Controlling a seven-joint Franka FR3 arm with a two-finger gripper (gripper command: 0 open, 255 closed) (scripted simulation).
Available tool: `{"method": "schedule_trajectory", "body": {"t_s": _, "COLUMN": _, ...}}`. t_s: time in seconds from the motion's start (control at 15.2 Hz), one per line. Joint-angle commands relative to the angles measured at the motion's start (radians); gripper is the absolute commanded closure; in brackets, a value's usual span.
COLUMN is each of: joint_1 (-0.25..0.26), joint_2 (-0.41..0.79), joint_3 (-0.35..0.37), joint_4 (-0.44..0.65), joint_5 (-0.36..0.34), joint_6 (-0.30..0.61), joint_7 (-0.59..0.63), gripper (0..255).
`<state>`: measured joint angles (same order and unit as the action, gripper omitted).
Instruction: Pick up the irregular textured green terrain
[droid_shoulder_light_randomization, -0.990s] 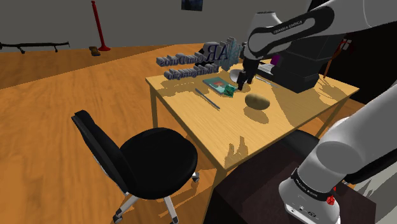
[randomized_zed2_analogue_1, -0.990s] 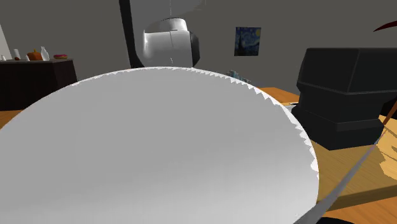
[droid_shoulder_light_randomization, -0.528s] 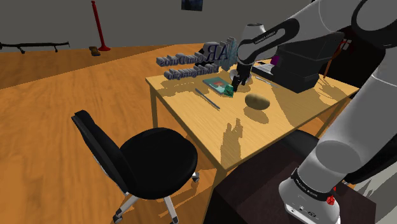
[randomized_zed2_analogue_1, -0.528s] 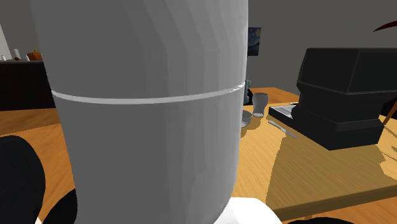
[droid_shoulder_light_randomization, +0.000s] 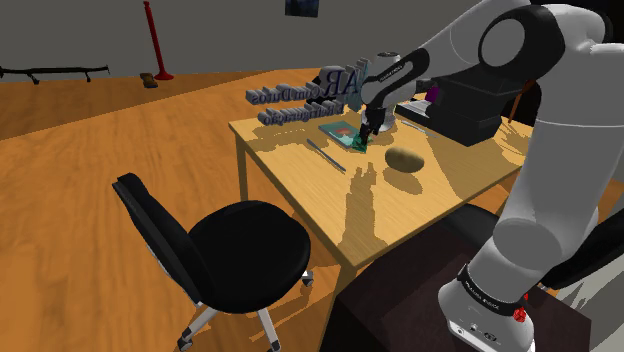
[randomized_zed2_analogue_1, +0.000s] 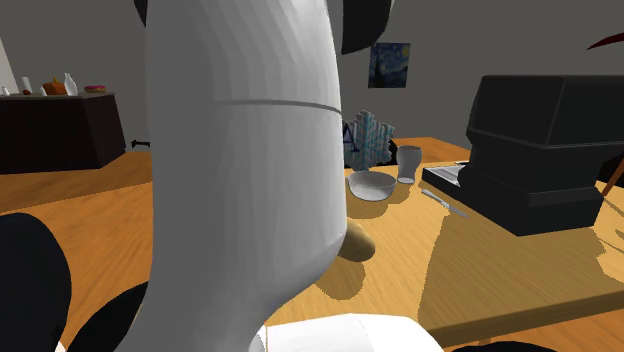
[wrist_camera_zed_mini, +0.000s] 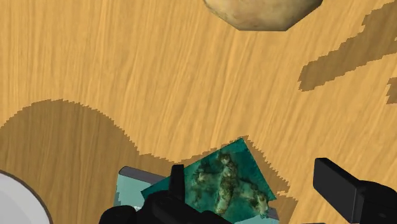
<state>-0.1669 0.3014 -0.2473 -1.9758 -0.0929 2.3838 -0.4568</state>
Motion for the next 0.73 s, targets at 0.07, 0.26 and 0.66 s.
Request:
{"method": "schedule_trajectory", "body": {"t_s": 0.07, "joint_1": -0.015, "joint_2": 0.068, "joint_3": 0.003, "joint_4": 0.051, "joint_5": 0.012, "joint_6": 0.023, "joint_7": -0.019, "gripper": 0}}
{"method": "schedule_trajectory", "body": {"t_s": 0.26, "joint_1": -0.017, "joint_2": 0.093, "joint_3": 0.005, "joint_4": 0.042, "joint_5": 0.016, "joint_6": 0.056, "joint_7": -0.018, "gripper": 0}}
{"method": "schedule_trajectory", "body": {"t_s": 0.66, "joint_1": -0.021, "joint_2": 0.125, "joint_3": 0.009, "joint_4": 0.036, "joint_5": 0.021, "joint_6": 0.093, "joint_7": -0.016, "gripper": 255}}
